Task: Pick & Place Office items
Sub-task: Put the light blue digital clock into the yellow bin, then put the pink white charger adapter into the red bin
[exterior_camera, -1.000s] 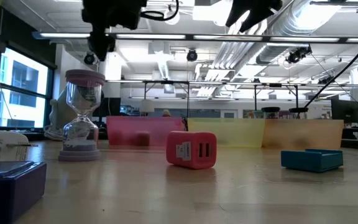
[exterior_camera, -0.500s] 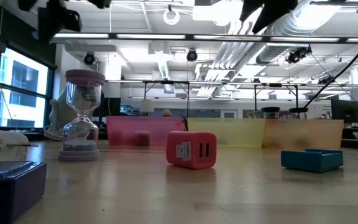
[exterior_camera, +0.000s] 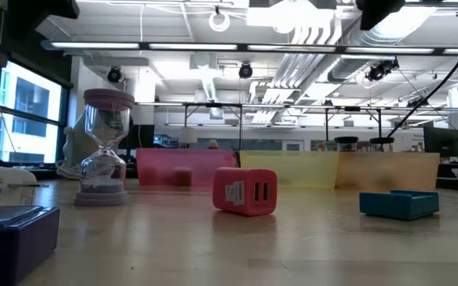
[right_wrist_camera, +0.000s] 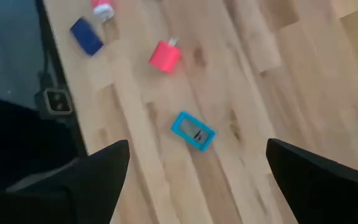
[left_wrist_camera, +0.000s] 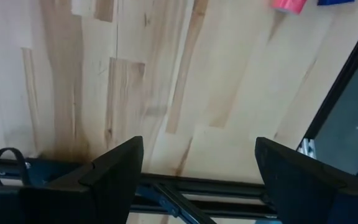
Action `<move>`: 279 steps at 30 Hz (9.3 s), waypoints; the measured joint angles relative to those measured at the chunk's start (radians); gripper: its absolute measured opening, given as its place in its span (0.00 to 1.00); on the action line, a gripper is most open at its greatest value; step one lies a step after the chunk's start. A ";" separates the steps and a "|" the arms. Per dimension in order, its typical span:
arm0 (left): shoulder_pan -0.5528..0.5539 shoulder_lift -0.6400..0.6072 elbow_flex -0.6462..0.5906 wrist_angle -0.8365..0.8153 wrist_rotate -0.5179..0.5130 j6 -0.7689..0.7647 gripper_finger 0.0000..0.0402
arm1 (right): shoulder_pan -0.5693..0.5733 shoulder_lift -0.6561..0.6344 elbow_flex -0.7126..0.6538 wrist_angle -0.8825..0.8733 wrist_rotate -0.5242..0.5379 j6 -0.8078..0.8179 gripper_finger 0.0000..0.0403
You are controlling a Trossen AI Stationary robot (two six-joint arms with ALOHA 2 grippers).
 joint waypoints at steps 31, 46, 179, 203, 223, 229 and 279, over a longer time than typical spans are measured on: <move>-0.425 0.043 0.000 0.100 -0.334 -0.394 0.75 | 0.147 0.296 0.001 0.114 0.064 -0.364 0.74; -0.424 0.061 0.000 0.168 -0.333 -0.417 0.75 | 0.136 0.506 0.001 0.101 0.039 -0.660 0.74; -0.114 0.060 0.000 0.093 -0.402 -0.302 0.75 | -0.853 0.576 0.249 -0.023 0.239 -0.683 0.44; -0.170 0.060 0.000 0.136 -0.270 -0.417 0.75 | -0.493 0.299 0.256 -0.158 0.141 -0.369 0.44; -0.317 0.060 0.000 0.184 -0.248 -0.577 0.75 | -0.108 0.299 0.256 -0.221 0.236 0.129 0.44; -0.340 0.060 0.000 0.206 -0.252 -0.577 0.75 | 0.011 0.299 0.256 -0.218 0.279 0.256 0.44; -0.329 0.400 -0.003 0.602 -0.359 -0.056 0.75 | 0.204 0.301 0.256 -0.173 0.410 0.157 0.44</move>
